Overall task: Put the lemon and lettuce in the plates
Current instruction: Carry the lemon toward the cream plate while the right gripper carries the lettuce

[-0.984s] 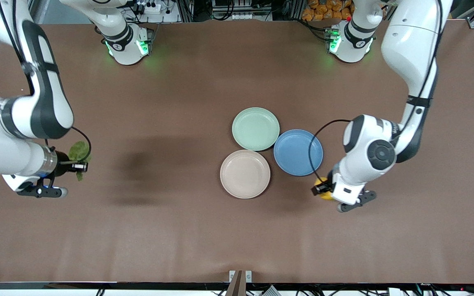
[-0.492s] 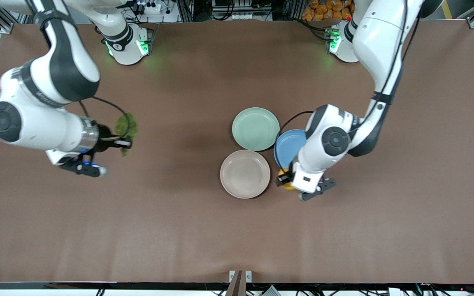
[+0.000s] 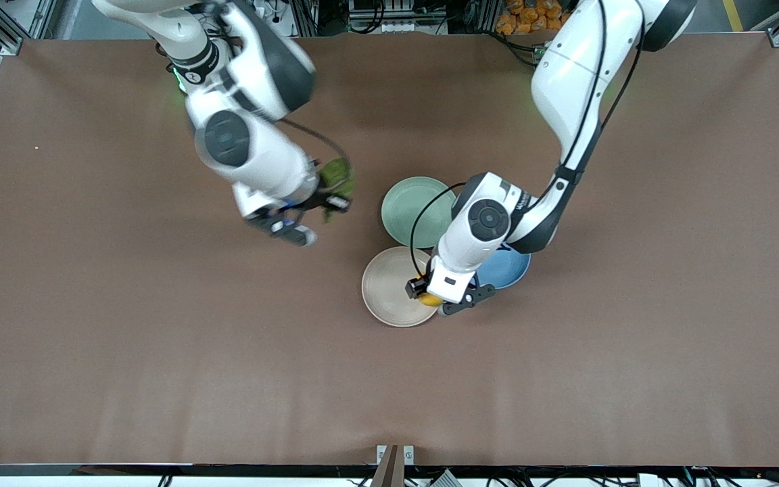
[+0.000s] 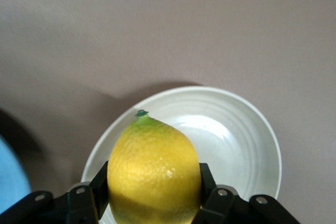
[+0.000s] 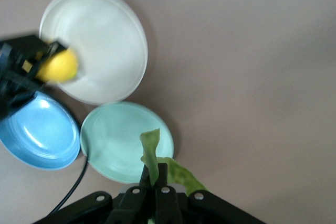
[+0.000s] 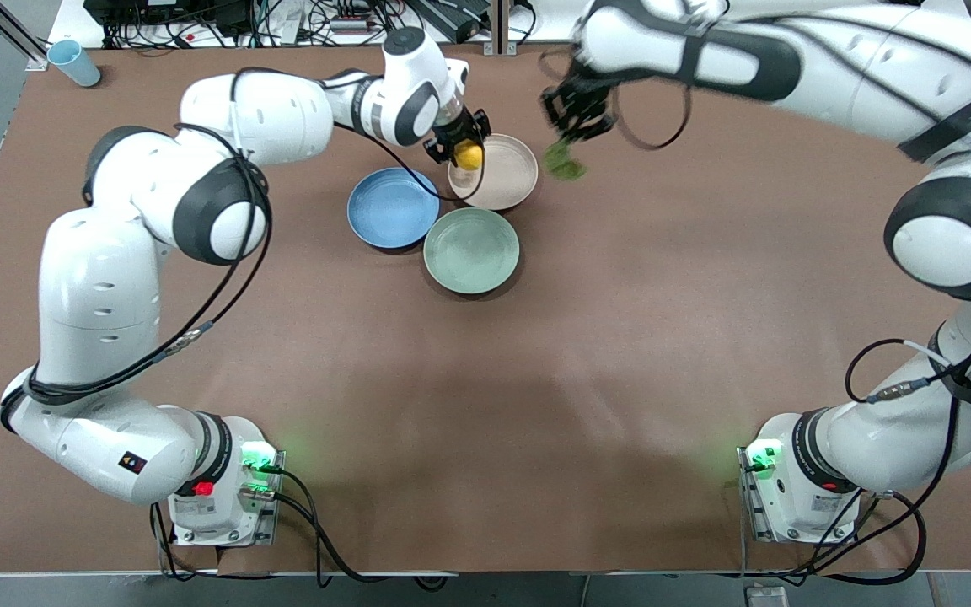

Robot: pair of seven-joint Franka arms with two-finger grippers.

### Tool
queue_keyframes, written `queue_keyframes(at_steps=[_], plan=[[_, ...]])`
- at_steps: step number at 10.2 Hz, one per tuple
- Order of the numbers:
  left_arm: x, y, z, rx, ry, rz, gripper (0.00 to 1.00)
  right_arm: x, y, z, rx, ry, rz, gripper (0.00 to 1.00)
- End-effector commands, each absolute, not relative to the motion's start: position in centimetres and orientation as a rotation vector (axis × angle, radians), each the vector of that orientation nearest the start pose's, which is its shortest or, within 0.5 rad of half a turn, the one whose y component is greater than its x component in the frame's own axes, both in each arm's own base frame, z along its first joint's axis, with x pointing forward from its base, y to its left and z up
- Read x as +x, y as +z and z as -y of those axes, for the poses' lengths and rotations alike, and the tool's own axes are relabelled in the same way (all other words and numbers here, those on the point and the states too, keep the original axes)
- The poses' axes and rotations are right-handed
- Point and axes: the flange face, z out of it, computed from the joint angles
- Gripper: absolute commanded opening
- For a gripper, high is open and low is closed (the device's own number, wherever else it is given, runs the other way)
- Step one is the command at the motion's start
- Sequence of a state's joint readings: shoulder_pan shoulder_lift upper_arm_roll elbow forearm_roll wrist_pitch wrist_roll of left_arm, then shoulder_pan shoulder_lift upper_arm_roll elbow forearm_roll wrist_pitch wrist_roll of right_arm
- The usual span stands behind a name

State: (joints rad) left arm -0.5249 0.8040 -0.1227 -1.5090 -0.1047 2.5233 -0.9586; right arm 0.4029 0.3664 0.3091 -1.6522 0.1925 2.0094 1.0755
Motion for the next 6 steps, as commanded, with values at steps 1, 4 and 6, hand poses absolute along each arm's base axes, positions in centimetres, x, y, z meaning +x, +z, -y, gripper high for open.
queue_keyframes(at_steps=[1, 4, 6], plan=[[59.7, 21.4, 43.7, -3.323, -0.083, 0.793, 0.89, 47.9, 37.6, -47.7, -2.814, 0.265, -0.819, 0.00], [59.8, 22.3, 43.5, -3.320, -0.130, 0.733, 1.00, 44.3, 30.2, -53.4, -2.813, 0.156, -0.898, 0.00], [62.6, 24.5, 39.8, -3.305, -0.204, 0.787, 1.00, 42.8, 27.6, -55.2, -2.816, 0.090, -0.907, 0.00]])
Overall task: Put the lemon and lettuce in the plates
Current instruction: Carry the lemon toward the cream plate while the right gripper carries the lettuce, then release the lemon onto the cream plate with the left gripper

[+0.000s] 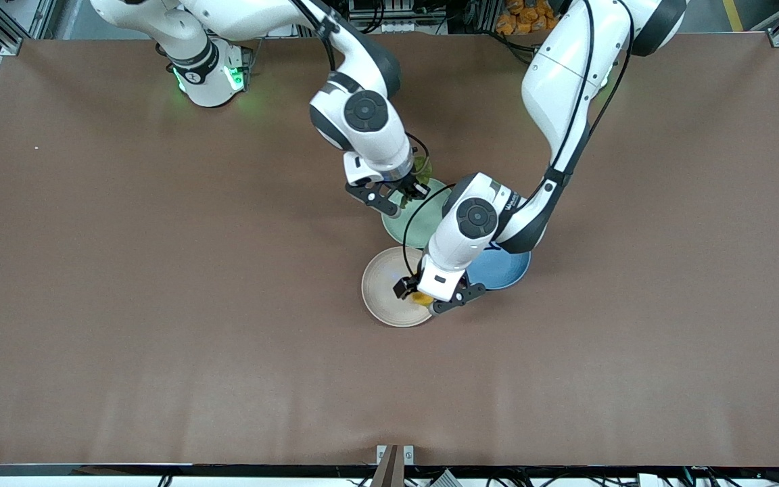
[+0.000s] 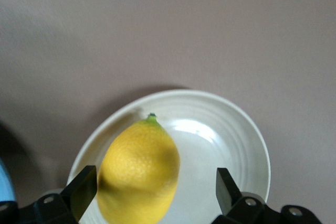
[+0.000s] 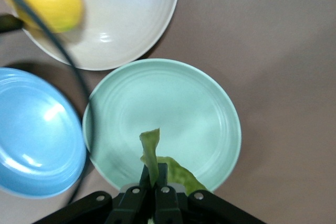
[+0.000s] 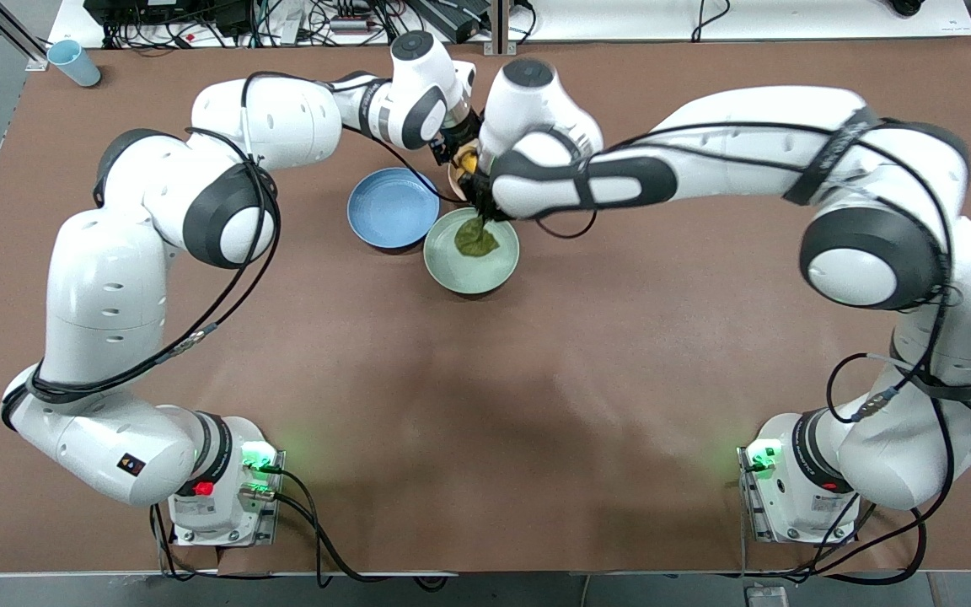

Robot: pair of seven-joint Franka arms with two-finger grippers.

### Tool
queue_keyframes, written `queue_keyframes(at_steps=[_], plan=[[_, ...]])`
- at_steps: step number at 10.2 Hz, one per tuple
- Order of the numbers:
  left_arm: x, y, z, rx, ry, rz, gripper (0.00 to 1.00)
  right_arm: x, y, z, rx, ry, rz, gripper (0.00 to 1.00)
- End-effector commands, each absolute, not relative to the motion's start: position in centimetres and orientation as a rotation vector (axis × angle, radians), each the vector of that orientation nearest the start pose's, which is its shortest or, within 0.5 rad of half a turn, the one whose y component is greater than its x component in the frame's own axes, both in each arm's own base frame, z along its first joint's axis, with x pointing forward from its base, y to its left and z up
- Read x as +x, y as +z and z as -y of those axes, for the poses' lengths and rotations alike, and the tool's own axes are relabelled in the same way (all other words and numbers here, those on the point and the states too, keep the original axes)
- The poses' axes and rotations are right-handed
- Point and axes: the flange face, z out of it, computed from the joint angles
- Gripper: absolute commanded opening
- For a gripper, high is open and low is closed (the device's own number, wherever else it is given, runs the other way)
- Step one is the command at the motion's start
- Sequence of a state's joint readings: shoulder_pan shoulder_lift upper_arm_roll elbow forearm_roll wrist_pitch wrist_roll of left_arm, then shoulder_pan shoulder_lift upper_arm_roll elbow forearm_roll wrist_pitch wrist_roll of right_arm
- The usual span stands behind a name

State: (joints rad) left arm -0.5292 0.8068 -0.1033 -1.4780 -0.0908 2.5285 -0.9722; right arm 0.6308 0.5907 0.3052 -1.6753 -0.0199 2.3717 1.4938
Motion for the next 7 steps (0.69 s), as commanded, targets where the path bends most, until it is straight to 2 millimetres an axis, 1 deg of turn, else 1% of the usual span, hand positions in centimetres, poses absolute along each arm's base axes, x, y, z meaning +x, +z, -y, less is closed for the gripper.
queue_keyframes(at_steps=[1, 2, 3, 4, 5, 6, 7], plan=[[63.4, 25.3, 38.6, -3.300, -0.220, 0.815, 1.00, 42.7, 26.7, -55.6, -2.790, 0.076, -0.921, 0.00], [64.8, 26.2, 36.4, -3.286, -0.246, 0.870, 1.00, 42.9, 26.0, -55.8, -2.775, 0.078, -0.937, 0.00], [66.0, 27.1, 34.0, -3.264, -0.271, 0.901, 1.00, 43.0, 25.3, -55.7, -2.778, 0.083, -0.944, 0.06], [66.8, 27.6, 32.0, -3.231, -0.270, 0.895, 1.00, 43.0, 24.9, -55.7, -2.793, 0.067, -0.928, 0.46], [67.3, 28.1, 29.9, -3.190, -0.245, 0.857, 1.00, 43.1, 24.9, -55.6, -2.796, 0.059, -0.935, 0.99], [68.2, 29.0, 26.9, -3.162, -0.227, 0.830, 1.00, 43.7, 25.9, -55.3, -2.786, 0.054, -0.970, 1.00], [69.0, 29.7, 24.1, -3.155, -0.214, 0.781, 1.00, 44.0, 26.8, -55.3, -2.804, 0.059, -0.984, 1.00]])
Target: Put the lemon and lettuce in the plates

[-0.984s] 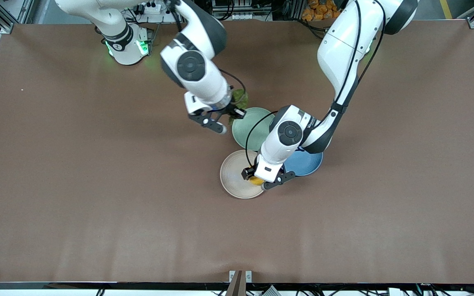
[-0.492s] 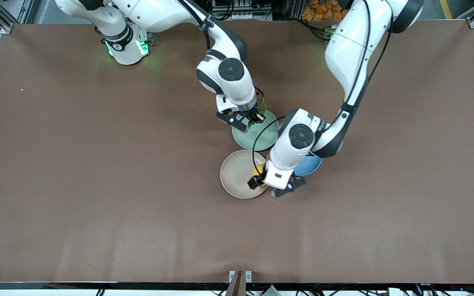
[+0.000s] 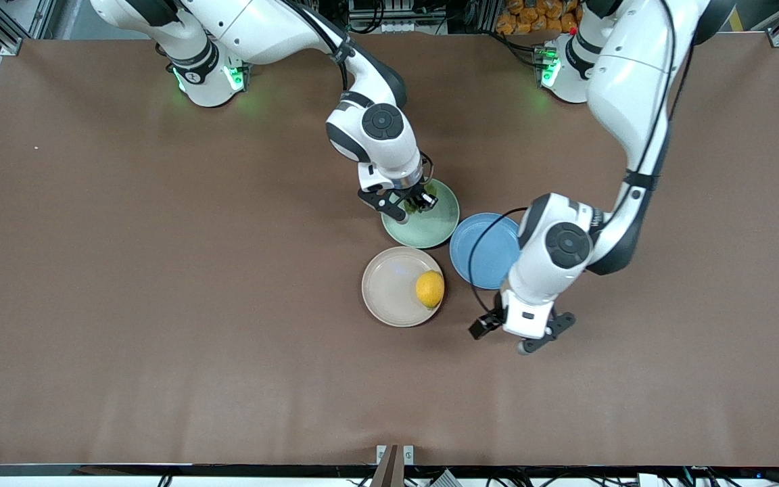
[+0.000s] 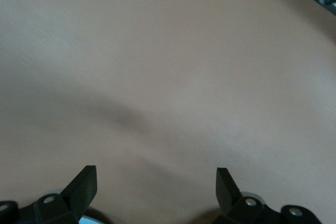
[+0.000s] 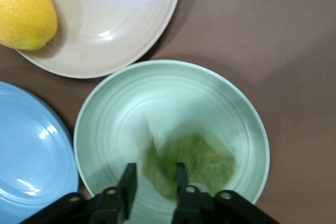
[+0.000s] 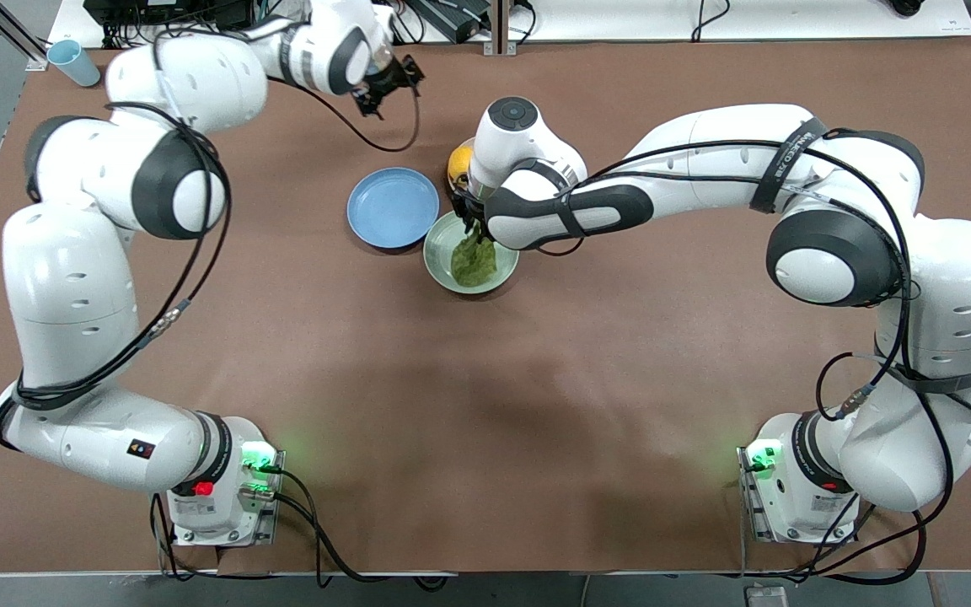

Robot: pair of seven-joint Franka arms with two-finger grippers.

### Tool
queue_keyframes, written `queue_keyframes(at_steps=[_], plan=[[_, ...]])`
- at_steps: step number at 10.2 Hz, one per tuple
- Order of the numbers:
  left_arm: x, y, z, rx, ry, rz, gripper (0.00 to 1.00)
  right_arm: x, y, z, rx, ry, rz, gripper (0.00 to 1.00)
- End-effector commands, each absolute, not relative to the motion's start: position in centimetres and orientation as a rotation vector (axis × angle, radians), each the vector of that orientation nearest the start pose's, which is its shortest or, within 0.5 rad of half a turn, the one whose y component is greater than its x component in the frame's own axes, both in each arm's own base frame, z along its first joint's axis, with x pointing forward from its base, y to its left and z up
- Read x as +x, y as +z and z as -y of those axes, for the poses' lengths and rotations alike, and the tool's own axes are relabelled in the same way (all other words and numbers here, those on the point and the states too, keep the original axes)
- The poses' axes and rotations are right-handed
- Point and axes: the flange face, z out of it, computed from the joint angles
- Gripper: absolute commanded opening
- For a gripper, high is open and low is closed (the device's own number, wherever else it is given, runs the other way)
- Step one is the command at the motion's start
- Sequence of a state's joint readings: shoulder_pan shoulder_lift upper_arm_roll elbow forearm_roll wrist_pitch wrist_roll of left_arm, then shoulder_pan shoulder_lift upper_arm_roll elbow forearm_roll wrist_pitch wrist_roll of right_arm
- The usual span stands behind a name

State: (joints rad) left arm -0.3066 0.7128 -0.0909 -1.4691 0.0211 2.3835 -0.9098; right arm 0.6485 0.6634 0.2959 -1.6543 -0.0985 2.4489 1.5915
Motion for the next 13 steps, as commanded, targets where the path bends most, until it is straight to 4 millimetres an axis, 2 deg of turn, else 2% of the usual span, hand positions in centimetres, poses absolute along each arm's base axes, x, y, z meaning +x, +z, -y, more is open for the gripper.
queue_keyframes(at_steps=[1, 2, 3, 5, 6, 7, 8, 10, 12, 13], plan=[[69.6, 30.5, 21.8, -3.156, -0.215, 0.745, 1.00, 44.9, 28.5, -55.5, -2.826, 0.065, -1.002, 1.00], [70.0, 30.8, 19.6, -3.153, -0.208, 0.713, 1.00, 45.8, 30.3, -55.5, -2.846, 0.074, -1.024, 1.00], [70.2, 31.0, 17.7, -3.148, -0.208, 0.708, 1.00, 47.2, 32.1, -54.7, -2.865, 0.090, -1.066, 1.00], [70.3, 31.4, 14.0, -3.119, -0.164, 0.754, 1.00, 49.2, 39.1, -52.6, -2.812, 0.049, -1.087, 1.00], [70.0, 31.7, 13.4, -3.110, -0.145, 0.761, 1.00, 49.8, 42.2, -51.0, -2.799, 0.035, -1.101, 1.00], [68.8, 32.1, 11.6, -3.094, -0.115, 0.774, 1.00, 50.5, 44.9, -49.2, -2.799, 0.023, -1.092, 1.00], [66.7, 32.2, 9.9, -3.087, -0.080, 0.749, 1.00, 51.1, 47.5, -47.0, -2.822, 0.004, -1.057, 1.00], [63.2, 33.7, 7.5, -3.066, -0.059, 0.760, 1.00, 52.2, 51.9, -42.2, -2.875, -0.026, -1.018, 1.00], [59.1, 34.7, 7.1, -3.048, -0.031, 0.751, 1.00, 53.4, 57.3, -36.2, -2.839, 0.029, -0.925, 1.00], [57.8, 35.5, 6.7, -3.043, -0.035, 0.751, 1.00, 53.5, 59.7, -33.2, -2.858, 0.021, -0.854, 1.00]])
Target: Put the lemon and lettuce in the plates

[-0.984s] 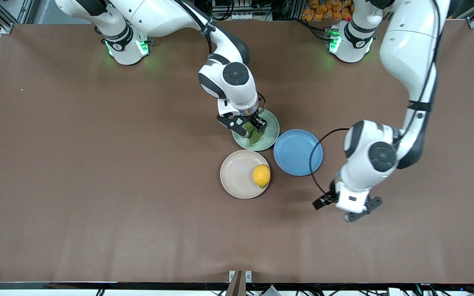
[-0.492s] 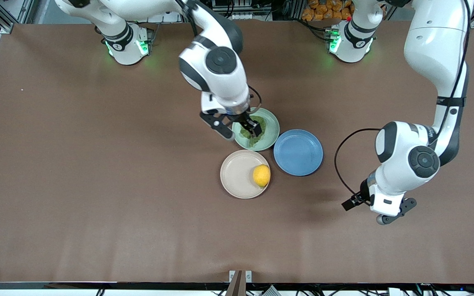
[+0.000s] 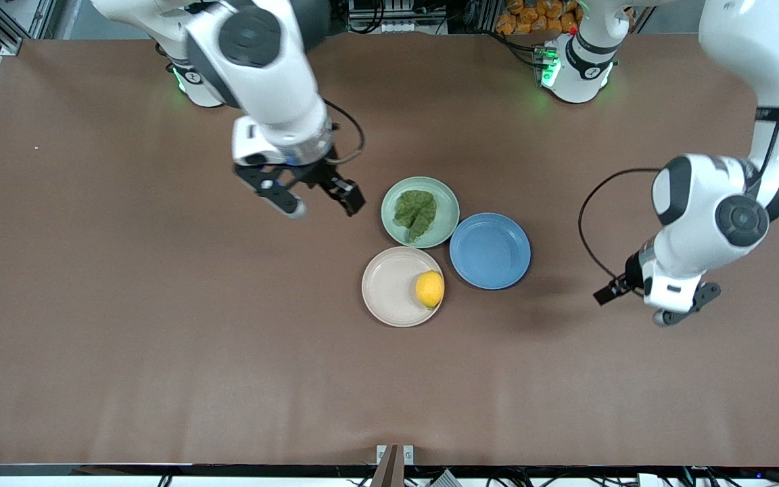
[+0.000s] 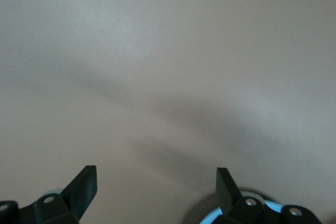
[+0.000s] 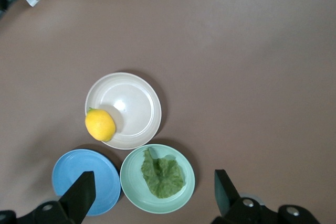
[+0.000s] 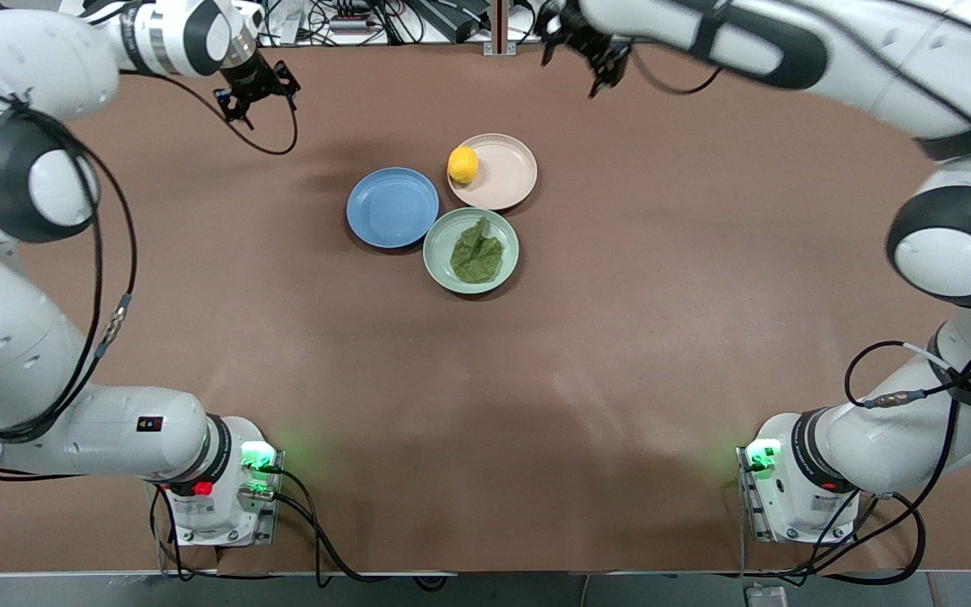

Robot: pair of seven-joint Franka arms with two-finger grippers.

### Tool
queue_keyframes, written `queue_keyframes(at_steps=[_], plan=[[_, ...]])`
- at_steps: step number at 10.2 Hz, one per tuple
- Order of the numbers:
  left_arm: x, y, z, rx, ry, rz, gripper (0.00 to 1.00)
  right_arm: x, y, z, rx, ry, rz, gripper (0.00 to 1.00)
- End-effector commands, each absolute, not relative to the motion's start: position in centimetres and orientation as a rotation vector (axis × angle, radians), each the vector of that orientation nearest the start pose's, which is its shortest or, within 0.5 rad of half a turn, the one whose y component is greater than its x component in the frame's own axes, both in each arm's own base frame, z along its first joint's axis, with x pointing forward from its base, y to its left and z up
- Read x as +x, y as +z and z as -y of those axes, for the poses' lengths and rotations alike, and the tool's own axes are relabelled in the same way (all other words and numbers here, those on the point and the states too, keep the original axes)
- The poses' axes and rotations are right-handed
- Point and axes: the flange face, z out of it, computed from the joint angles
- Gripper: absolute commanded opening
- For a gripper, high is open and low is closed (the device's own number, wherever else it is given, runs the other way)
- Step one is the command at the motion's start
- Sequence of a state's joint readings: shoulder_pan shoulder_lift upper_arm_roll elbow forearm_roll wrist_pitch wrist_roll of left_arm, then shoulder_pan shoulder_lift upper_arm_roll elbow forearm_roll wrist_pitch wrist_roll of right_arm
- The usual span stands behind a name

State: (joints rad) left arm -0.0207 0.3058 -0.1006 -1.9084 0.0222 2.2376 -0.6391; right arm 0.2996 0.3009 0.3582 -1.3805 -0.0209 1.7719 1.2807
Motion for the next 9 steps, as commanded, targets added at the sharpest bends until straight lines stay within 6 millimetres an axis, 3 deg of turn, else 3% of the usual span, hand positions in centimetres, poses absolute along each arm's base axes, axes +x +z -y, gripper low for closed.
queue_keyframes(at_steps=[1, 3, 5, 6, 9], plan=[[57.2, 36.5, 6.0, -3.045, -0.057, 0.746, 1.00, 53.5, 61.9, -30.2, -2.888, -0.009, -0.785, 1.00], [54.3, 38.6, 5.9, -3.052, -0.085, 0.696, 1.00, 54.1, 64.4, -24.5, -2.937, -0.045, -0.667, 1.00], [53.1, 40.6, 5.0, -3.054, -0.091, 0.663, 1.00, 54.6, 65.7, -18.9, -2.985, -0.042, -0.561, 1.00], [53.4, 41.4, 4.8, -3.069, -0.114, 0.621, 1.00, 55.1, 65.9, -15.9, -3.011, -0.036, -0.498, 1.00], [56.5, 48.5, 4.8, -3.105, -0.335, 0.520, 1.00, 56.0, 66.1, -7.5, -3.062, -0.030, -0.319, 1.00]])
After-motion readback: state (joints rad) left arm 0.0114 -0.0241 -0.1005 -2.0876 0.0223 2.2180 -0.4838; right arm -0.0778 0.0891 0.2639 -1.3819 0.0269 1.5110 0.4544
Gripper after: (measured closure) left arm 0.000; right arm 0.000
